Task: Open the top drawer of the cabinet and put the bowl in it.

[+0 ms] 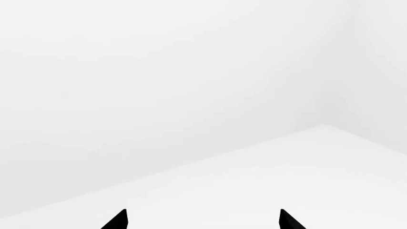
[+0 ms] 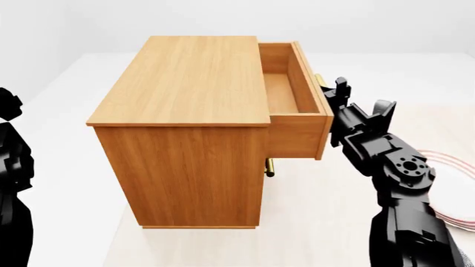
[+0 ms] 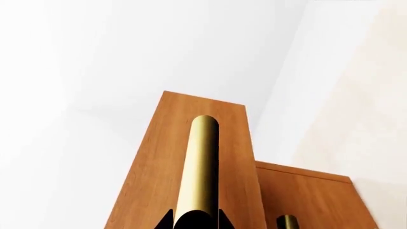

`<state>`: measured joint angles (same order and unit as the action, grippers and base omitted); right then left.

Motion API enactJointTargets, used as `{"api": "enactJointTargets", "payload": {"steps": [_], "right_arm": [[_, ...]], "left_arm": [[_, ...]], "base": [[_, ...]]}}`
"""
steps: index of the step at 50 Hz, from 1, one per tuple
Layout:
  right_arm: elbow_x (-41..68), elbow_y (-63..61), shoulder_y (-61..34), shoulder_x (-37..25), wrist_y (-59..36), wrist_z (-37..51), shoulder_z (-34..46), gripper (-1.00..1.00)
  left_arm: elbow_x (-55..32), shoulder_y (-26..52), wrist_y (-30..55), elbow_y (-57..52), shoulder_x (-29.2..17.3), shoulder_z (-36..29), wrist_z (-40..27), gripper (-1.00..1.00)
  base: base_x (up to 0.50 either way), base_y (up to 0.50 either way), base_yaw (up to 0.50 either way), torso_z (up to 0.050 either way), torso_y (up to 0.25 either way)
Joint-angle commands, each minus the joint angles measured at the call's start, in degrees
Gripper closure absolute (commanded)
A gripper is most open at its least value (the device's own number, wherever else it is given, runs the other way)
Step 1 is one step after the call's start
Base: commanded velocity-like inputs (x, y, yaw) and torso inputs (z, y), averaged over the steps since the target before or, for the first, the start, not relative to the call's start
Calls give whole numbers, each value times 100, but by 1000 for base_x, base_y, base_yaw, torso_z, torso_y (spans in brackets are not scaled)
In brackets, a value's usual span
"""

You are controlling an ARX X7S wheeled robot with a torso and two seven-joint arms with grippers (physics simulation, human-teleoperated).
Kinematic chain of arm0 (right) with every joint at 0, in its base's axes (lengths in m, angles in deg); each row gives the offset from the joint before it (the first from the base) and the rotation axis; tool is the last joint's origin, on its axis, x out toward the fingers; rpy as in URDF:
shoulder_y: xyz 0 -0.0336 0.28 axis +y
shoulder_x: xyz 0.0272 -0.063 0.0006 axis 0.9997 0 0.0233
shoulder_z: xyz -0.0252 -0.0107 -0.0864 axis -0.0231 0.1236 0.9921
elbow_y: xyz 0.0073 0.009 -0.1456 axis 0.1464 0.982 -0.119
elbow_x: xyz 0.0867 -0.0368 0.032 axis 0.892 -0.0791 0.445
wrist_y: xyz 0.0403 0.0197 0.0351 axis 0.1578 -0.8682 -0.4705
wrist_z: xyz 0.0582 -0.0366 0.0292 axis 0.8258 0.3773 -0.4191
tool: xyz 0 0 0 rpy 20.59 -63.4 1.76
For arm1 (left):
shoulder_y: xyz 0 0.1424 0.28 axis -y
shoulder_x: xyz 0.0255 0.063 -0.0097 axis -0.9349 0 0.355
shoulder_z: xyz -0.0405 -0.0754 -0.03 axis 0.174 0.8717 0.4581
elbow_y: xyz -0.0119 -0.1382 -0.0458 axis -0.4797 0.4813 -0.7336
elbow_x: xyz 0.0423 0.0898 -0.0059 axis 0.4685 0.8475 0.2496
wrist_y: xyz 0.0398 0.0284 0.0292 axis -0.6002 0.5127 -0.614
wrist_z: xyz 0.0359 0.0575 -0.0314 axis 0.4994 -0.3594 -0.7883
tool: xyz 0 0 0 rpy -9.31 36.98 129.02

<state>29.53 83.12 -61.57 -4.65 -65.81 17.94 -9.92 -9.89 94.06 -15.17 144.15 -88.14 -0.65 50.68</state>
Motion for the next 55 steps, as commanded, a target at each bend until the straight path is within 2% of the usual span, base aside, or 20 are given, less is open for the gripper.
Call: {"api": "enactJointTargets", "payload": {"steps": [1, 21, 22, 47, 55], "right_arm": [[-311, -11, -37, -227, 46, -148, -186, 100], [-361, 158, -105, -254, 39, -312, -110, 100], [-362, 144, -101, -254, 29, -320, -104, -100], [-477, 564, -254, -297, 73, -573, 11, -100], [-342, 75, -122, -497, 12, -201, -154, -100]], "left_arm": [[1, 16, 6, 0, -2, -11, -3, -100], [-3, 26, 0, 0, -2, -18, -11, -100], [-3, 27, 1, 0, -2, -18, -12, -100], [5, 37, -16, 0, -9, -37, -42, -100], [-5, 34, -26, 0, -9, -33, -35, -100]], "base": [[0, 0, -3, 0, 0], [0, 0, -1, 0, 0], [0, 0, 0, 0, 0], [0, 0, 0, 0, 0], [0, 0, 0, 0, 0]]}}
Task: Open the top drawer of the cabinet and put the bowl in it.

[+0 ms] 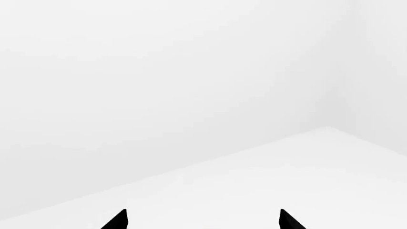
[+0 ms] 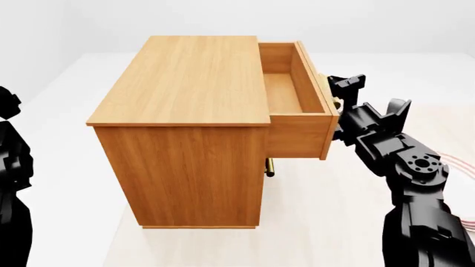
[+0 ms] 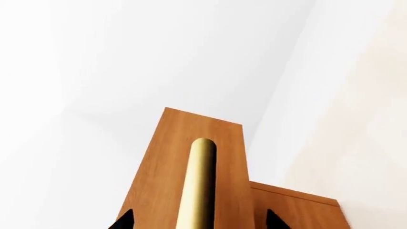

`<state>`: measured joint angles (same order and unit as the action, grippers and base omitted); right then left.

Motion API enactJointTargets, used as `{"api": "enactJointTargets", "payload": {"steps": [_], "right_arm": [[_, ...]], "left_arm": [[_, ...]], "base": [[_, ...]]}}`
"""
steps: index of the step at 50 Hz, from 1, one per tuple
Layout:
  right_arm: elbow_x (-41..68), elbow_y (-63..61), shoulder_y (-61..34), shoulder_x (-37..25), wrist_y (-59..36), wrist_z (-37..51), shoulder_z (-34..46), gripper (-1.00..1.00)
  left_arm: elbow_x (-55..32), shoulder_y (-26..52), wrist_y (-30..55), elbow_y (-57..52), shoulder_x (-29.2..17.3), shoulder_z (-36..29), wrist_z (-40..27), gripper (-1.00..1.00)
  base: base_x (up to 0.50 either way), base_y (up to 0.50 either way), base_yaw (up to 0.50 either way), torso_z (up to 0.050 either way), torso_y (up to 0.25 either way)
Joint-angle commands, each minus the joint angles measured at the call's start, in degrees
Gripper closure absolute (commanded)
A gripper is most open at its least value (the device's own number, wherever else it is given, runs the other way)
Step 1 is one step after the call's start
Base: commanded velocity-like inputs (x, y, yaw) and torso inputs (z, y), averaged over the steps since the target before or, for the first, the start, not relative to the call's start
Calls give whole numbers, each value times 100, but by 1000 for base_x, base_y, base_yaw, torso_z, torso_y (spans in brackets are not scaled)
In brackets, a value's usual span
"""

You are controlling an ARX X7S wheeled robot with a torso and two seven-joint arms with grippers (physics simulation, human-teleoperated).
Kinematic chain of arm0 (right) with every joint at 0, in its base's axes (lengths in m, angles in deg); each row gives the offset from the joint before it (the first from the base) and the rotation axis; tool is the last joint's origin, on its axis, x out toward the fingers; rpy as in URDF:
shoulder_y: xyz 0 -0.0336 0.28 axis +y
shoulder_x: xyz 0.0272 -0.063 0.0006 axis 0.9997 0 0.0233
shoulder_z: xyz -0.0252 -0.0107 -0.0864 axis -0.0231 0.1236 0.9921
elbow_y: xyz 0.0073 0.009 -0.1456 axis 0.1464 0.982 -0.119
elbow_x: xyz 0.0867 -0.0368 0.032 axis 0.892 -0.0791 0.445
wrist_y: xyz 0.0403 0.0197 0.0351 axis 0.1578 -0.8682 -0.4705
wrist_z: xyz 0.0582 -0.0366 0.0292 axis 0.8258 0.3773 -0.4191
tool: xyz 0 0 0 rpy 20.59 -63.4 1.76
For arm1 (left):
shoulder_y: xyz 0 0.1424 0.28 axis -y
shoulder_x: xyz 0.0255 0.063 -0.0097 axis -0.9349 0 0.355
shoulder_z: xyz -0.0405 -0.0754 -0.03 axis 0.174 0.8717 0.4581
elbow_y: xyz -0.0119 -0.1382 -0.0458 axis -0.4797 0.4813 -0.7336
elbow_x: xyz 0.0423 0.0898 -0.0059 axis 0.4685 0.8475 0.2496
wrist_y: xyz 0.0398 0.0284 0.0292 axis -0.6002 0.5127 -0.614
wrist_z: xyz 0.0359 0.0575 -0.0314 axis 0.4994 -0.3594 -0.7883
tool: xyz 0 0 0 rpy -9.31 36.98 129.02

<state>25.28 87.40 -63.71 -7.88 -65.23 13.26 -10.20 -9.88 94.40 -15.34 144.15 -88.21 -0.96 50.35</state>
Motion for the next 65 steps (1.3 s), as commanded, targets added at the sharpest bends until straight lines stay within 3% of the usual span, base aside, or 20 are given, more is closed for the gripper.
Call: {"api": "enactJointTargets", "payload": {"steps": [1, 15, 20, 24, 31, 37, 43, 55, 65], "right_arm": [[107, -465, 133, -200, -62, 341, -152, -100], [74, -2153, 475, -984, -263, 1643, -287, -100], [-237, -3378, 7, -1269, -647, 2477, 194, -100], [-851, -4042, -1011, -1571, -1351, 2790, 1330, -100], [-1914, -3527, -2928, -1379, -2495, 2407, 3449, -100], [-2310, -2780, -3889, -918, -2795, 1508, 4496, -100], [-2151, -1906, -4166, -400, -3106, 903, 4687, -100], [-2179, -380, -4267, 176, -3478, 567, 4881, -100], [-2366, -187, -4201, 288, -3741, 260, 5317, -100]], "left_arm": [[-7, -2, -12, 0, 0, 0, 0, -100], [-8, 23, 2, 0, -46, 42, 44, -100], [-17, 11, 1, 0, -76, 73, 66, -100], [-30, -33, -6, 0, -99, 123, 72, -100], [-31, -108, -20, 0, -95, 207, 88, -100], [-12, -113, -6, 0, -87, 231, 110, -100], [2, -94, -7, 0, -99, 210, 130, -100], [7, -93, 7, 0, -83, 197, 126, -100], [1, -103, 6, 0, -83, 179, 114, -100]], "base": [[0, 0, 0, 0, 0], [0, 0, 0, 0, 0], [0, 0, 0, 0, 0], [0, 0, 0, 0, 0], [0, 0, 0, 0, 0], [0, 0, 0, 0, 0], [0, 0, 0, 0, 0], [0, 0, 0, 0, 0], [0, 0, 0, 0, 0]]}}
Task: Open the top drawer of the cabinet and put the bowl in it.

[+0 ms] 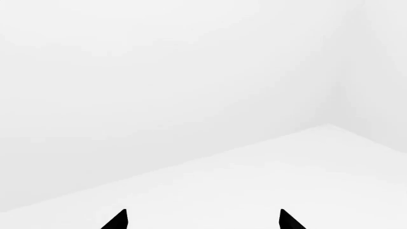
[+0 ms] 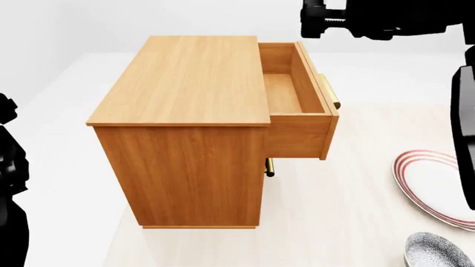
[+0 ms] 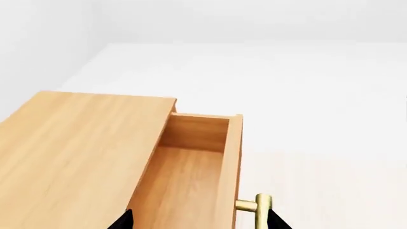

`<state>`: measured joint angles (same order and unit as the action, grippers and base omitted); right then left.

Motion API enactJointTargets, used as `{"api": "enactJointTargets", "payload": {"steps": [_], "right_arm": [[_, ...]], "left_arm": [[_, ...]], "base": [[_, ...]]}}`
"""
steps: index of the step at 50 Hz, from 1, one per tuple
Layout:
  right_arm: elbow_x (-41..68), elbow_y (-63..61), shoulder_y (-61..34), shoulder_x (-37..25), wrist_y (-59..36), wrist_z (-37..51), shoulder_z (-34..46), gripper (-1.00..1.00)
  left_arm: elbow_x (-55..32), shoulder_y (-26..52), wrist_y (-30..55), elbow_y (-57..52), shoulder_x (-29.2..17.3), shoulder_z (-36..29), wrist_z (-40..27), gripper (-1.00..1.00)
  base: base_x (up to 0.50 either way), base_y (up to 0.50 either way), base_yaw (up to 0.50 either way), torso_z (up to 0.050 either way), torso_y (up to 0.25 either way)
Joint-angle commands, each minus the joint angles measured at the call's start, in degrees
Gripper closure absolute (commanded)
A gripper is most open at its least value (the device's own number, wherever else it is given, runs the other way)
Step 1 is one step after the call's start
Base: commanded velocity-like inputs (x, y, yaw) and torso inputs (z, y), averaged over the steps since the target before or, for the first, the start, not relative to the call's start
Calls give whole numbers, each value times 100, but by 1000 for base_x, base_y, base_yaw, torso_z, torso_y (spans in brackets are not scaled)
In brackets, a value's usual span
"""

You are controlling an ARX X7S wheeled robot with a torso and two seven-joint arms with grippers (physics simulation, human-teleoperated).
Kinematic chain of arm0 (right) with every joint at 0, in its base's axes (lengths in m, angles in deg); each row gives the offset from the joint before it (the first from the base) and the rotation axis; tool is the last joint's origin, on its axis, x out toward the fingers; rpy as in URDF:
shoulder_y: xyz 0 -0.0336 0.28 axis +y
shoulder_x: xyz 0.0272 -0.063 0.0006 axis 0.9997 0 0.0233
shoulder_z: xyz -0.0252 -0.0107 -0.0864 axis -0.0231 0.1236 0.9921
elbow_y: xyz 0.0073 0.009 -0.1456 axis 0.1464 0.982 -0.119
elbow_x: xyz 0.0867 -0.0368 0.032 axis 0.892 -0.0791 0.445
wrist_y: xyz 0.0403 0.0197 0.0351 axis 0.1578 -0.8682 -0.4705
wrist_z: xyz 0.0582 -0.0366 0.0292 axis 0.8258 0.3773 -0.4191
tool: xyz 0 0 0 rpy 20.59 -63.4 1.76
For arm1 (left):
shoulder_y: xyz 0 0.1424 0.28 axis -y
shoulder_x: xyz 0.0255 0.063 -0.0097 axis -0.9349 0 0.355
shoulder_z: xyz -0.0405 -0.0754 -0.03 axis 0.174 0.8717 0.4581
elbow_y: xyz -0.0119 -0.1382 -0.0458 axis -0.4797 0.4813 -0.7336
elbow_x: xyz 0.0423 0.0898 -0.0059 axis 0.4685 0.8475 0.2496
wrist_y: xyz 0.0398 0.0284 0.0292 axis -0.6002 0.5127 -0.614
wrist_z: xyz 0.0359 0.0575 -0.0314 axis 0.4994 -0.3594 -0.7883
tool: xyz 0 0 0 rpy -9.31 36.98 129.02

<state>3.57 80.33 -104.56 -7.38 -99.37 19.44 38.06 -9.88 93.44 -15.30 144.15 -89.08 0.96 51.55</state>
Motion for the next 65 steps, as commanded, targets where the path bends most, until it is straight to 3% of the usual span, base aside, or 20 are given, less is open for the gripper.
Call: {"api": "enactJointTargets", "payload": {"steps": [1, 27, 65], "right_arm": [[-196, 433, -103, 226, -380, -370, 528, -100], [-226, -45, 321, 238, -855, -775, 1163, -100], [-628, 677, 696, 382, 48, -1191, 1651, -100]], "left_arm": [[-1, -10, 1, 0, 3, -13, -7, -100], [-2, -71, -4, 0, 4, 8, -22, -100], [-4, -126, -32, 0, 37, 4, -14, -100]], "base": [[0, 0, 0, 0, 0], [0, 0, 0, 0, 0], [0, 0, 0, 0, 0]]}}
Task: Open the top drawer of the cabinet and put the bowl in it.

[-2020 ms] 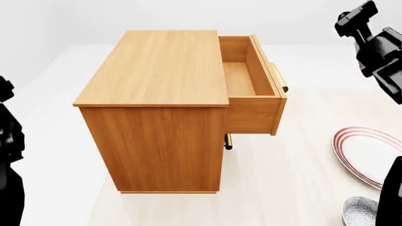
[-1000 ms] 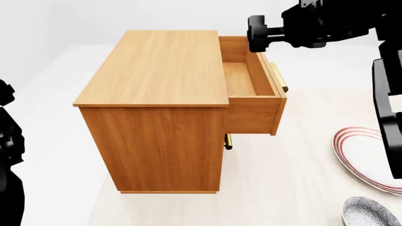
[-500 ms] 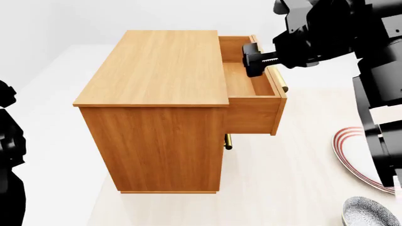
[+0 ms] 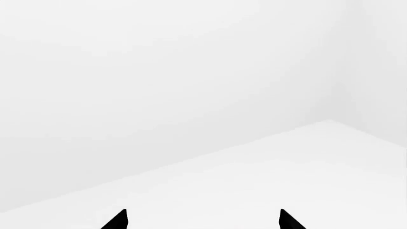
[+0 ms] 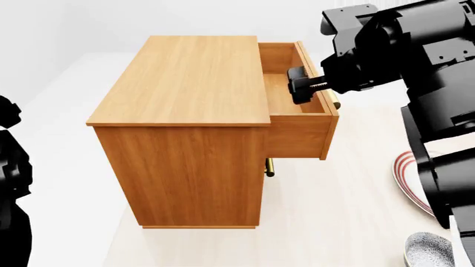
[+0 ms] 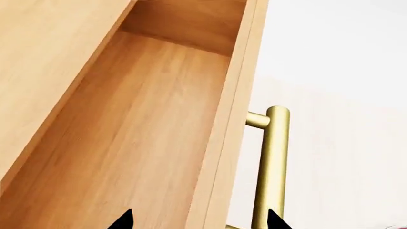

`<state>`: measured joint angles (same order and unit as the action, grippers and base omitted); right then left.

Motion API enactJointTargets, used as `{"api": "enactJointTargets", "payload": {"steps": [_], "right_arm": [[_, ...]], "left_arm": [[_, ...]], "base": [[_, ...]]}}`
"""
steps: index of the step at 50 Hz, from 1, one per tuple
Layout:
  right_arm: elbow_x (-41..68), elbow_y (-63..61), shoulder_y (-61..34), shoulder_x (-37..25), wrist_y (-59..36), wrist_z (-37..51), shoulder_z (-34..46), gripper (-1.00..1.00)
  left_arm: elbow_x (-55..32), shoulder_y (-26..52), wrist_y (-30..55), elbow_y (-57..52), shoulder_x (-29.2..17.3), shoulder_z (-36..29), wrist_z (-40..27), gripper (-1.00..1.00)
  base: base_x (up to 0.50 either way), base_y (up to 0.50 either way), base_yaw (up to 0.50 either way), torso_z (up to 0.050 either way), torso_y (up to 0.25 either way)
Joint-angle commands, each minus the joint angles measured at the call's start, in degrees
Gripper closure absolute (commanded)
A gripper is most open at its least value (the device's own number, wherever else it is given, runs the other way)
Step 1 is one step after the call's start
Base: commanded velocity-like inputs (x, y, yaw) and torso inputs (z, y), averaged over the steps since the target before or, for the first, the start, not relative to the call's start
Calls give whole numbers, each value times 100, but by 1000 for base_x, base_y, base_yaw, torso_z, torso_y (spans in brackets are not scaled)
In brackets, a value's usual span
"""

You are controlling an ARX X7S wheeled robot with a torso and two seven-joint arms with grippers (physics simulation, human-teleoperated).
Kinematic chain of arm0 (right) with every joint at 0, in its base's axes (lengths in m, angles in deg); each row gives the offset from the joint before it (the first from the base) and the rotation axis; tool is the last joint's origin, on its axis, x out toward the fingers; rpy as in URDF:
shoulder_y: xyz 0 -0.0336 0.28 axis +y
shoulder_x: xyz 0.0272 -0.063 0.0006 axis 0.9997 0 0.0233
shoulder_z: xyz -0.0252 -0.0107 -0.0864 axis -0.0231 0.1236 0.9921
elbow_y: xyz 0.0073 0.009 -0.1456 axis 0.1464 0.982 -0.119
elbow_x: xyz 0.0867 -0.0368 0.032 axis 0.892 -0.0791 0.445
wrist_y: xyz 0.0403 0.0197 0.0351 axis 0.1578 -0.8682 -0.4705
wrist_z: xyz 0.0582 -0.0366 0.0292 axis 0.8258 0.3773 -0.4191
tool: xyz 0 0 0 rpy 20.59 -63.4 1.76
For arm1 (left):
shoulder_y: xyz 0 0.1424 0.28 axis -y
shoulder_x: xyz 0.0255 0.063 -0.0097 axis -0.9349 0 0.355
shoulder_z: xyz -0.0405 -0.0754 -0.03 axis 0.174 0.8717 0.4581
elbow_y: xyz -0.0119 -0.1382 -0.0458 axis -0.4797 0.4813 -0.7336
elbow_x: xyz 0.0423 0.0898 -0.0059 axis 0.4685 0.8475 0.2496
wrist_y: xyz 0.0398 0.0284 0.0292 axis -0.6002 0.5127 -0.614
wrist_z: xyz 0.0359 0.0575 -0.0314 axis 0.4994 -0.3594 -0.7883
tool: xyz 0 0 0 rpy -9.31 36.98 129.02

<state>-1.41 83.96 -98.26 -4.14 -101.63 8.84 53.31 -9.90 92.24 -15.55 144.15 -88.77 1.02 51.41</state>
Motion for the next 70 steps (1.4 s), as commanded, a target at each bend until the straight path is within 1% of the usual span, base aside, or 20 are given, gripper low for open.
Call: {"api": "enactJointTargets", "payload": {"steps": [1, 19, 38, 57, 70], "right_arm": [[-144, 341, 65, 61, 290, -133, 137, -100], [-441, 462, 31, 11, 486, -143, 439, -100], [-843, 1111, -103, 99, 858, -219, 767, -100], [-1011, 985, -238, -263, 761, -116, 859, -100], [-1238, 1132, -223, -336, 887, -142, 1056, -100]], "left_arm": [[-2, -8, -9, 0, 7, -1, 1, -100], [-5, -13, 2, 0, 10, 28, 12, -100], [-4, -33, 6, 0, 26, 55, 21, -100], [-1, -43, 2, 0, 33, 67, 18, -100], [-5, -44, 6, 0, 41, 72, 12, -100]], "base": [[0, 0, 0, 0, 0], [0, 0, 0, 0, 0], [0, 0, 0, 0, 0], [0, 0, 0, 0, 0], [0, 0, 0, 0, 0]]}}
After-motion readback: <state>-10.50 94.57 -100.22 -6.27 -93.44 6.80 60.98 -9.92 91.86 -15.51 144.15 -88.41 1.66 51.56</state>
